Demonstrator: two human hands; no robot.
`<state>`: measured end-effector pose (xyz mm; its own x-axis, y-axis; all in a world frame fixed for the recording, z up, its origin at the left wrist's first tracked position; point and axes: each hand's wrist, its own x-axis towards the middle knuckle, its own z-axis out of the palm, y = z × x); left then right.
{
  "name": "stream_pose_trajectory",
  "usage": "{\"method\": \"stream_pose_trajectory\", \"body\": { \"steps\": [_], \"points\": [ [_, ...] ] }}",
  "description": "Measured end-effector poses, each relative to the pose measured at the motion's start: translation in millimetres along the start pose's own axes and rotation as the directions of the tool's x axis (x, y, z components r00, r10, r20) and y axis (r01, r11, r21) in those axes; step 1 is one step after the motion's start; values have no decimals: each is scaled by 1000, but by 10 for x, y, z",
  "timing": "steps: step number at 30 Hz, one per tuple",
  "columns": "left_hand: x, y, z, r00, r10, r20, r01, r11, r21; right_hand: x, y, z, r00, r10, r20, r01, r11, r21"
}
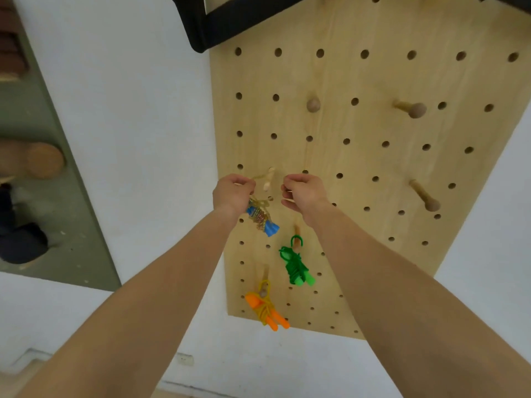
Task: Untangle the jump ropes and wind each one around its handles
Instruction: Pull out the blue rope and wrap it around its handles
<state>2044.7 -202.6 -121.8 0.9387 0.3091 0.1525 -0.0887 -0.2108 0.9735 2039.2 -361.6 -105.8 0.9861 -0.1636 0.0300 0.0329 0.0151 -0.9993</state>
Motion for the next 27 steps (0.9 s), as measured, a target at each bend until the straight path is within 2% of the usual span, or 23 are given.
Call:
{"method": "stream_pose_trajectory", "body": {
  "steps": [3,7,14,20,27],
  "points": [
    [123,-101,95,1000,14,5,-15,993,113,125,88,60,1000,-9,11,10,999,-36],
    [112,-197,184,997,24,68,-35,985,170,152,191,124,999,-9,37,13,995,-103],
    [-86,-101,52,985,101,139,-140,942,305,5,131,49,999,-40,-16,34,959,-283],
    [-449,10,-292,956,102,277,-236,827,511,-381,-42,-197,996,-83,-16,62,848,-526],
    [-1029,79,-517,889,85,451,-399,626,670,-1016,-221,-486,981,-192,42,155,624,-766]
  ]
}}
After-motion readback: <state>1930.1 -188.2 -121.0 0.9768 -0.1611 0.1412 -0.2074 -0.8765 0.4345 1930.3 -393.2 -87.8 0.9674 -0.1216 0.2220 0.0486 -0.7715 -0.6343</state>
